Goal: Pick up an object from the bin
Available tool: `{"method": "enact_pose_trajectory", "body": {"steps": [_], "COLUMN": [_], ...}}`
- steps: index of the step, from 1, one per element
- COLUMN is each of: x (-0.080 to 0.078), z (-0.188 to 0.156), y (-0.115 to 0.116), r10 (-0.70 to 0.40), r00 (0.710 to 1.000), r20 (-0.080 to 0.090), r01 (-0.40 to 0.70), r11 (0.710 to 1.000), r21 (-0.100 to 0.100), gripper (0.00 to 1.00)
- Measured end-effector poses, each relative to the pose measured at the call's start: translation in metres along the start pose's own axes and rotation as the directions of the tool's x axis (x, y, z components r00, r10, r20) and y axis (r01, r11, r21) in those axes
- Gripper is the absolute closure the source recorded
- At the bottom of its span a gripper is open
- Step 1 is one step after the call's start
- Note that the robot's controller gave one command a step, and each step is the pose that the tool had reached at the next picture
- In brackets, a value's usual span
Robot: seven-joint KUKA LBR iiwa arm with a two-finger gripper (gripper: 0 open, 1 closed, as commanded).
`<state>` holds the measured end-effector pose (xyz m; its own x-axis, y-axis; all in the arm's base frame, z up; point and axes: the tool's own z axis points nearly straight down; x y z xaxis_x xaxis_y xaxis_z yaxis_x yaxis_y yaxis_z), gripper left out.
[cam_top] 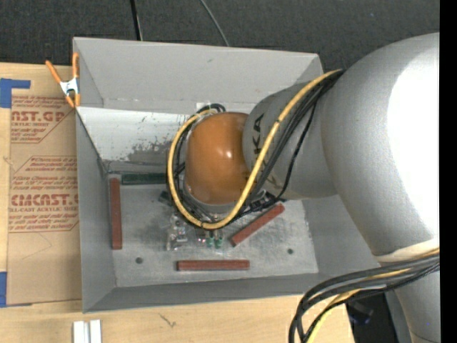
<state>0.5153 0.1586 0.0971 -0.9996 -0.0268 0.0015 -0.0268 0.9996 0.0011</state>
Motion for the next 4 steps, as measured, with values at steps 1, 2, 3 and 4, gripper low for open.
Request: {"method": "enact_pose_trajectory", "body": {"steps": [1, 2, 3, 4], "x": [0.0, 0.0, 0.013, 0.022], "z": [0.0, 0.0, -0.007, -0.007], "y": [0.0, 0.0, -0.023, -0.054], "r10": [0.0, 0.0, -0.088, -0.33], "r00": [1.0, 1.0, 0.996, 0.944], "r20": [0.001, 0.001, 0.001, 0.0], "r01": [0.0, 0.0, 0.088, 0.33], "r11": [1.0, 1.0, 0.996, 0.944], "r21": [0.0, 0.0, -0.001, 0.004], "gripper": [0.0, 0.0, 0.0, 0.0]}}
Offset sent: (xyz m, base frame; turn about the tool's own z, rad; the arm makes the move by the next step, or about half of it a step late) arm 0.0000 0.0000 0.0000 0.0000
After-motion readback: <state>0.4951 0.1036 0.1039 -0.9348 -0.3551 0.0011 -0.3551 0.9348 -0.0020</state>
